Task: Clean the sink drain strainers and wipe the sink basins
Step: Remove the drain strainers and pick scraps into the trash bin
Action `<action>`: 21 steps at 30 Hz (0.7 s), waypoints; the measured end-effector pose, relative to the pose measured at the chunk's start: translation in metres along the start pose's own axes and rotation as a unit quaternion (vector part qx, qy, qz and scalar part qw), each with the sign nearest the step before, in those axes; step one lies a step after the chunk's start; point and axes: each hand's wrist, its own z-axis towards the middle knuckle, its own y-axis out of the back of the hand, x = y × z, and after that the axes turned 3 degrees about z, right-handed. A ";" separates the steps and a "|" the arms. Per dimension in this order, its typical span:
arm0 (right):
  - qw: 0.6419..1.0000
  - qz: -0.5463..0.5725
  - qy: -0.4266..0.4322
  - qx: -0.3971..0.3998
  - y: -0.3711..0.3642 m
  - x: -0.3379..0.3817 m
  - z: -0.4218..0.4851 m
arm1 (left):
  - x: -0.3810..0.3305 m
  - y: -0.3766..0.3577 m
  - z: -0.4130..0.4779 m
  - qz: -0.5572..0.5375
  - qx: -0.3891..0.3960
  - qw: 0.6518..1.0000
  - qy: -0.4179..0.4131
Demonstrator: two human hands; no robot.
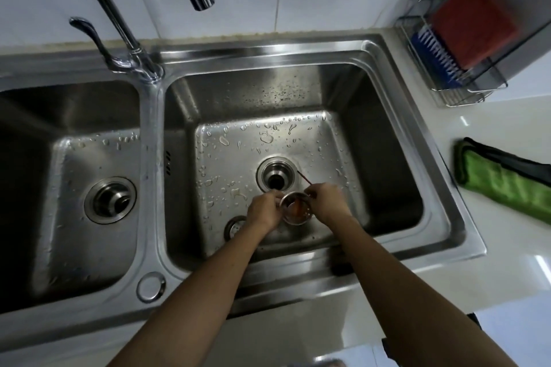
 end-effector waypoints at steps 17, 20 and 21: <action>0.931 0.154 0.107 -0.313 0.192 -0.050 -0.147 | -0.186 0.003 -0.104 -0.291 -0.128 0.929 -0.186; 0.909 0.171 0.102 -0.367 0.227 -0.094 -0.189 | -0.233 -0.024 -0.137 -0.348 -0.101 0.900 -0.244; 0.901 0.177 0.099 -0.384 0.236 -0.110 -0.203 | -0.248 -0.036 -0.147 -0.359 -0.095 0.890 -0.263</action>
